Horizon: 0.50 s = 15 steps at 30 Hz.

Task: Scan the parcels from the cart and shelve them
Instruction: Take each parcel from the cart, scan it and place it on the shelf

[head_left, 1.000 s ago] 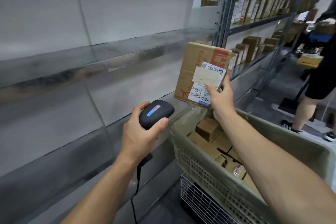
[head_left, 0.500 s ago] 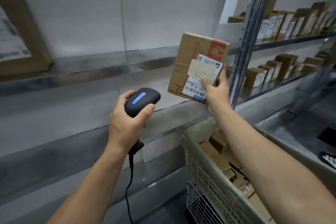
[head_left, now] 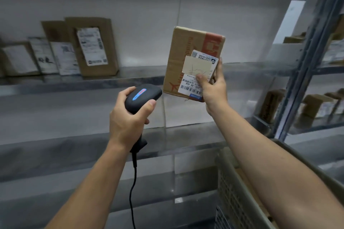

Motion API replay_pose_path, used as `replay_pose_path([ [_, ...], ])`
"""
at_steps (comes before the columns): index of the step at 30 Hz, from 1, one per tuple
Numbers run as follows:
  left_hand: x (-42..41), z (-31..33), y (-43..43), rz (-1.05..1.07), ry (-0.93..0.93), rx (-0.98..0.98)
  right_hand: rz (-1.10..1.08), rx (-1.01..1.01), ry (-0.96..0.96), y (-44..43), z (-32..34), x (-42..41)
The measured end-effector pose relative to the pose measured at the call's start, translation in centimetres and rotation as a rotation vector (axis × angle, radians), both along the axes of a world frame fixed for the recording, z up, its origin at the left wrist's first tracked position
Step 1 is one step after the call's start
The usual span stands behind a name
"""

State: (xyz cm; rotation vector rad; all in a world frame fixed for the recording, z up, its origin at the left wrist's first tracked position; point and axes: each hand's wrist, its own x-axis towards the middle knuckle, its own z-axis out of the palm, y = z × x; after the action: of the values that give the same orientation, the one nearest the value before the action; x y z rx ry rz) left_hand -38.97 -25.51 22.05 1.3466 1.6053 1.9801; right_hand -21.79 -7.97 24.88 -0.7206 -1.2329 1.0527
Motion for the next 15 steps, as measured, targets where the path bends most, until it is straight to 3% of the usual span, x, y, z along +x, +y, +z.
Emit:
replay_pose_path([
  [15, -10.3, 4.3, 1.9, 0.157, 0.02, 0.129, 0.176, 0.117, 0.051, 3.7, 6.1, -12.2],
])
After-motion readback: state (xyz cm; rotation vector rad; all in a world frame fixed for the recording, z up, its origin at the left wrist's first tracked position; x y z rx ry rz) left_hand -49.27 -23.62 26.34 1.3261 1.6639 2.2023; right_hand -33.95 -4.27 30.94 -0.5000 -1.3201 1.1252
